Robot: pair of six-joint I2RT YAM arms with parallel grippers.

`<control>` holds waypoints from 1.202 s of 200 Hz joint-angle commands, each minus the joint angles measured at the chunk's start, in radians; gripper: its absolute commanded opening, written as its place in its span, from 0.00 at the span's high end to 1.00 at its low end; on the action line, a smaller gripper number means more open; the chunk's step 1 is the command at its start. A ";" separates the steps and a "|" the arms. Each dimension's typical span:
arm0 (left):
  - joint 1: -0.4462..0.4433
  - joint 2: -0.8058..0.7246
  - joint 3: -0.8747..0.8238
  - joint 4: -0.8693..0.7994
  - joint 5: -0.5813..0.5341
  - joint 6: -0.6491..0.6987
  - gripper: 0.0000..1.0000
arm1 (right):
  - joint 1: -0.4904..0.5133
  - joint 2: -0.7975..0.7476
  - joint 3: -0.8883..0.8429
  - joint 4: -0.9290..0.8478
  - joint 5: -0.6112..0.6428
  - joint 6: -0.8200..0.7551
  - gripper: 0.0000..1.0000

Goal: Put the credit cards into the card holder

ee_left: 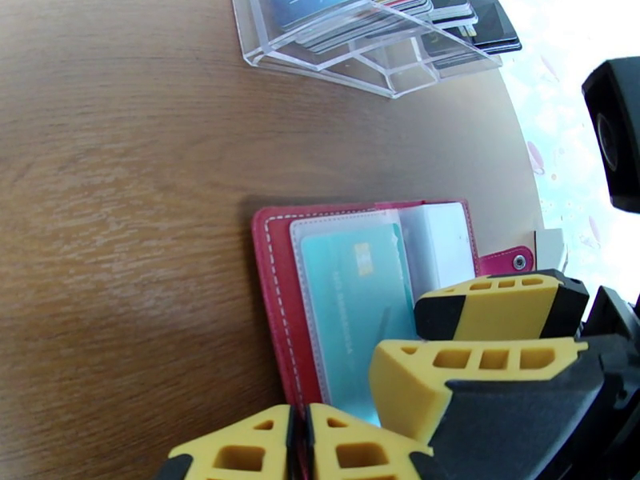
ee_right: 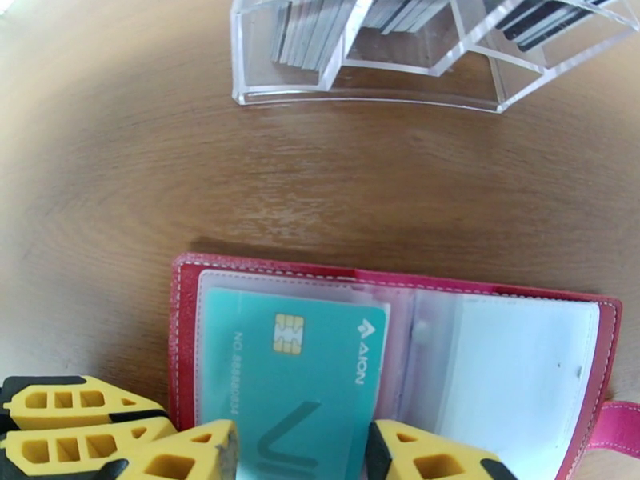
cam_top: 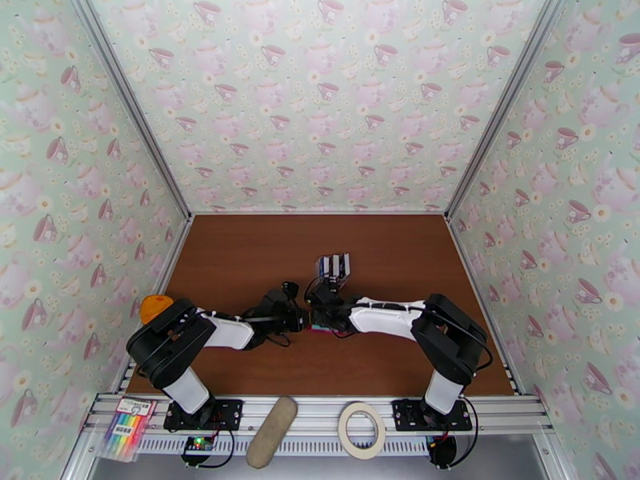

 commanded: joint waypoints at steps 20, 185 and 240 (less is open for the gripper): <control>-0.019 0.061 -0.051 -0.208 0.056 -0.021 0.87 | 0.009 -0.005 0.004 0.032 -0.026 -0.005 0.52; 0.020 -0.121 0.027 -0.380 0.100 0.067 0.75 | -0.118 -0.227 -0.138 0.012 -0.027 -0.107 0.51; -0.013 -0.116 0.028 -0.318 0.122 0.051 0.72 | -0.170 -0.232 -0.158 0.021 -0.063 -0.136 0.52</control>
